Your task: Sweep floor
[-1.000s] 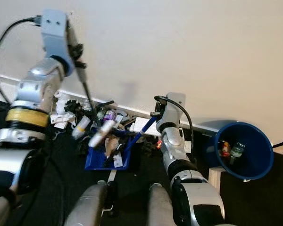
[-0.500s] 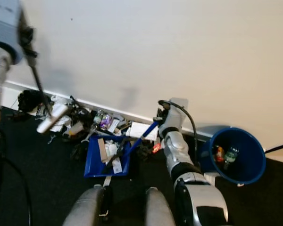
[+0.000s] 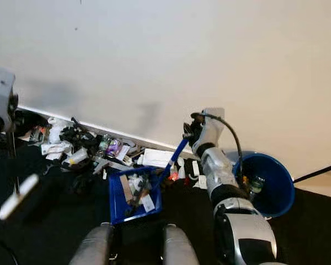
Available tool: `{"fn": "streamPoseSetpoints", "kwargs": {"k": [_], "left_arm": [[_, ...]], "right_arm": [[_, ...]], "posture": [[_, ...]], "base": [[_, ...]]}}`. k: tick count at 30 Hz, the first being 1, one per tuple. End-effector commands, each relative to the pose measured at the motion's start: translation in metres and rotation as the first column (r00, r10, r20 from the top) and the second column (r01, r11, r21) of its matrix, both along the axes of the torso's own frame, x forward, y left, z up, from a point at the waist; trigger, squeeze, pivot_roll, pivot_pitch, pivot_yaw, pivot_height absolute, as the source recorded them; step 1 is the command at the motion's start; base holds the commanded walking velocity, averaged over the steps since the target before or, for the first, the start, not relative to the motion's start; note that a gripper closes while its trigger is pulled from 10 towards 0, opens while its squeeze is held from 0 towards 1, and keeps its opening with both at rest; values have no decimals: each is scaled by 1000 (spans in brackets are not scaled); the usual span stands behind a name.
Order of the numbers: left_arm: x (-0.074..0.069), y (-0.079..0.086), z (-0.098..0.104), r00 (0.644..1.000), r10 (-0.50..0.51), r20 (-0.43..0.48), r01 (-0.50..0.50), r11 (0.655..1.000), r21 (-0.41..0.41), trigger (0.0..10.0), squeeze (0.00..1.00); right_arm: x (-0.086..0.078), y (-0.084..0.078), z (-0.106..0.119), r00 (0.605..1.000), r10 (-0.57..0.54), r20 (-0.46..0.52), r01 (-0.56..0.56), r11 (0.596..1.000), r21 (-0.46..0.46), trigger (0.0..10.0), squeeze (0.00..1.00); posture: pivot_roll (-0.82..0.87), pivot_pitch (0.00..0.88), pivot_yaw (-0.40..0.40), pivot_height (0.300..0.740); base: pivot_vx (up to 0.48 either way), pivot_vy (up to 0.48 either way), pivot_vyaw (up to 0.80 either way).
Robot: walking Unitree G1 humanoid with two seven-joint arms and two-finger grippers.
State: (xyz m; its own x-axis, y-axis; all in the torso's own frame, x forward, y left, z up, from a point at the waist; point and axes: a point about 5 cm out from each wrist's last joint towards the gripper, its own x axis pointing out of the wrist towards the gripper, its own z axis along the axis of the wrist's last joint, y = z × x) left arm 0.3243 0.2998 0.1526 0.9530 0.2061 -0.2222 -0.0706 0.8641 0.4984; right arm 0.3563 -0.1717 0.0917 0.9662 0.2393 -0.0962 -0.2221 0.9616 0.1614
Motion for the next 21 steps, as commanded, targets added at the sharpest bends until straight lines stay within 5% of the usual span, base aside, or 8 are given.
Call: {"fn": "streamPoseSetpoints", "kwargs": {"k": [1, 6, 15, 21], "left_arm": [[3, -11, 6, 998, -33, 50, 32, 999, 19, 10000, 0], [-2, -46, -34, 996, -89, 2, 89, 989, -116, 10000, 0], [-3, -66, -43, 994, -112, -15, 108, 980, -167, 10000, 0], [-3, -70, -46, 992, -122, -29, 115, 980, -163, 10000, 0]], "right_arm": [[6, -4, 17, 998, 3, 58, -6, 999, 40, 10000, 0], [16, -5, 51, 986, 85, 144, -100, 990, 100, 10000, 0], [24, 0, 95, 969, 136, 206, -179, 963, 204, 10000, 0], [20, 1, 100, 957, 192, 215, -236, 951, 199, 10000, 0]], "posture": [[138, 32, -69, 740], [125, 17, -71, 740], [114, 3, -70, 740], [111, 0, -71, 740]], "base": [[0, 0, 0], [0, 0, 0], [0, 0, 0], [0, 0, 0]]}}
